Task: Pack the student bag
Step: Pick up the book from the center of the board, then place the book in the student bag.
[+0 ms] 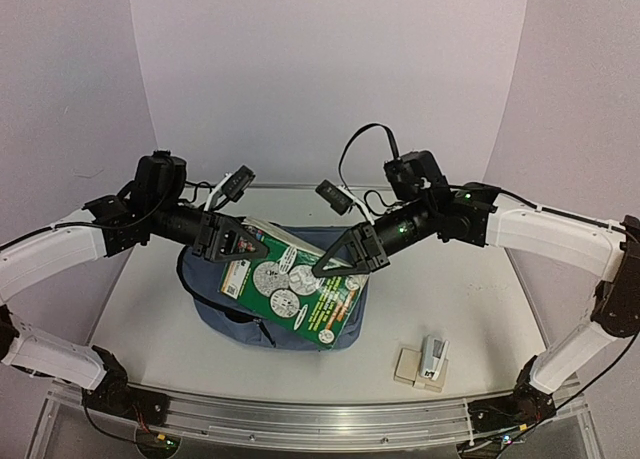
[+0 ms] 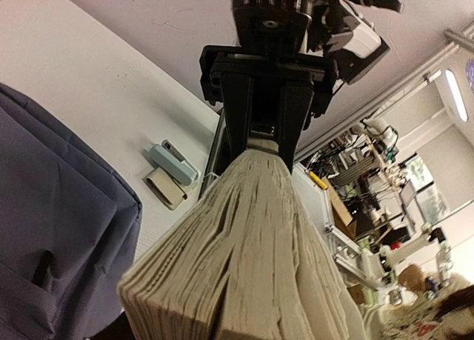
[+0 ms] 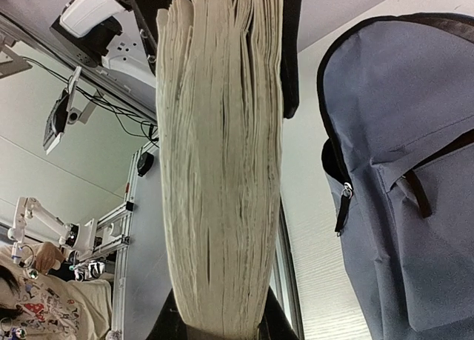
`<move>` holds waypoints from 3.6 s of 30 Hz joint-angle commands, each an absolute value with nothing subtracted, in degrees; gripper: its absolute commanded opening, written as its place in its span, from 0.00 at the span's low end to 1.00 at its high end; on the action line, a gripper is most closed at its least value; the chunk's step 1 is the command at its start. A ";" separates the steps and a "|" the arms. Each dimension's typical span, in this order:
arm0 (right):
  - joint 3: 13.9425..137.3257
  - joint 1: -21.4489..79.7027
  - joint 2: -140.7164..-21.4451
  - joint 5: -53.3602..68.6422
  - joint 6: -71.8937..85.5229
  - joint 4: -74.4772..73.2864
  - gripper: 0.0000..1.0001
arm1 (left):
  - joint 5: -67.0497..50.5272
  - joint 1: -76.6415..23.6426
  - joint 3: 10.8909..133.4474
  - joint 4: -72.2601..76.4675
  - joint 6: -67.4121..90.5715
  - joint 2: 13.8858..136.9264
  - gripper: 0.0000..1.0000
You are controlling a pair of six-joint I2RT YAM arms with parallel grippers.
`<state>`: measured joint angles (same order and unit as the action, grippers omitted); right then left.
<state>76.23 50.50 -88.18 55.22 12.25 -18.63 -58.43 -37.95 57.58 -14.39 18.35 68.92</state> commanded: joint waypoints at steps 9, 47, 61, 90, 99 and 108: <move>77.19 50.29 -82.92 38.67 15.71 -10.81 0.46 | -51.41 -38.04 58.08 -16.92 17.19 65.52 0.00; 135.11 77.43 -149.13 -25.59 -5.21 -5.14 0.68 | -18.37 3.39 60.62 -32.81 35.41 50.69 0.00; 125.44 75.06 -135.13 -38.34 10.90 1.64 0.00 | -20.31 3.38 60.02 -40.34 35.45 38.93 0.00; 105.03 73.50 -119.61 -36.22 15.85 15.53 0.00 | -49.95 -0.82 42.78 -6.15 51.55 57.49 0.00; 104.13 73.48 -119.60 -35.50 15.23 17.35 0.00 | -43.41 -11.51 44.67 2.00 50.63 72.10 0.00; 103.71 73.51 -122.33 -34.61 17.06 19.03 0.00 | -36.72 -20.56 50.42 15.66 50.73 89.00 0.00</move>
<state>103.07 73.26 -123.63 -34.89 15.79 13.38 -40.87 -16.57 45.36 5.66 51.69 82.43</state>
